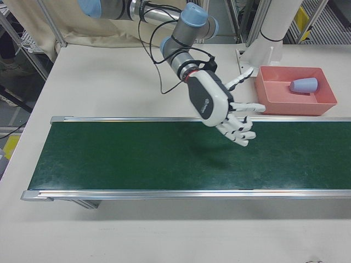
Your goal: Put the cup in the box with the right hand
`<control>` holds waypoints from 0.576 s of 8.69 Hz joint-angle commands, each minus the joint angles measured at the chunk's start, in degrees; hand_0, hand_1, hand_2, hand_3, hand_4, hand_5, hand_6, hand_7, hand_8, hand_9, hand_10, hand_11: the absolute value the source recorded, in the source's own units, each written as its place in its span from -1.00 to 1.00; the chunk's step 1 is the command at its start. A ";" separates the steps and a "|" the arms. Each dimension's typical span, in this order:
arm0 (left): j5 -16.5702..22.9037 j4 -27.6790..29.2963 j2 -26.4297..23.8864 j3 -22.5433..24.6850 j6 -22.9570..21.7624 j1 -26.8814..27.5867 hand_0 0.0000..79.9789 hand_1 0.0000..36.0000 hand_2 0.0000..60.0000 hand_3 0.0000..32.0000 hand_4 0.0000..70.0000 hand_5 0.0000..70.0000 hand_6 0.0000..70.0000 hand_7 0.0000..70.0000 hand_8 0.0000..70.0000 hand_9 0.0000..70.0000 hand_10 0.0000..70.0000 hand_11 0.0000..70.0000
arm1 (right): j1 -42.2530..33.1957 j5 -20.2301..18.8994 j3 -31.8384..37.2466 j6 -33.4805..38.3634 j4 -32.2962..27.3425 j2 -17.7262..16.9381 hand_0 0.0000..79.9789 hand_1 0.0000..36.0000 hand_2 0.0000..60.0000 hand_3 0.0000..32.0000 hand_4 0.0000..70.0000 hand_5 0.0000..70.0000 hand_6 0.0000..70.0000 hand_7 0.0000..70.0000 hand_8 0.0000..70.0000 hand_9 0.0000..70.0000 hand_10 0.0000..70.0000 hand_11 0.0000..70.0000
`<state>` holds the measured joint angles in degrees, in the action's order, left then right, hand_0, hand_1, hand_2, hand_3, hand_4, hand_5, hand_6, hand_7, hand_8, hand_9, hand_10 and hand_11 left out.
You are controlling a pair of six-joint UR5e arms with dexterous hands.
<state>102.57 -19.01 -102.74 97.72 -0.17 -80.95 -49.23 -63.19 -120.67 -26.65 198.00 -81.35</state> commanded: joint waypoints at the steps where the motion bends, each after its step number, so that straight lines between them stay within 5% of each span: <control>1: 0.00 -0.06 0.00 0.02 0.00 -0.09 -1.00 -1.00 -1.00 -1.00 -1.00 -1.00 -1.00 -1.00 -1.00 -1.00 -1.00 -1.00 | -13.14 -1.49 10.96 8.46 -1.72 0.40 0.16 -0.93 -1.00 -1.00 1.00 -0.96 -0.48 1.00 -0.64 -0.08 -0.67 -0.53; 3: 0.00 -0.06 0.00 0.02 0.00 0.00 -1.00 -1.00 -1.00 -1.00 -1.00 -1.00 -1.00 -1.00 -1.00 -1.00 -1.00 -1.00 | -17.37 -4.21 16.40 8.63 -8.03 0.67 0.16 -0.86 -0.95 -1.00 0.95 -0.94 -0.49 1.00 -0.60 -0.05 -0.63 -0.46; 4: 0.00 -0.06 0.00 0.02 0.00 0.00 -1.00 -1.00 -1.00 -1.00 -1.00 -1.00 -1.00 -1.00 -1.00 -1.00 -1.00 -1.00 | -20.70 -6.22 19.83 8.98 -12.07 0.67 0.19 -0.63 -0.60 -1.00 1.00 -0.91 -0.47 1.00 -0.57 0.00 -0.57 -0.38; 5: 0.00 -0.06 0.00 0.02 0.00 0.00 -1.00 -1.00 -1.00 -1.00 -1.00 -1.00 -1.00 -1.00 -1.00 -1.00 -1.00 -1.00 | -23.34 -8.76 23.52 10.03 -14.28 0.84 0.19 -0.60 -0.53 -1.00 1.00 -0.90 -0.45 1.00 -0.52 0.07 -0.53 -0.32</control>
<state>102.57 -19.07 -102.74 97.73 -0.18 -80.96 -66.46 -67.47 -104.64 -18.08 190.21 -80.76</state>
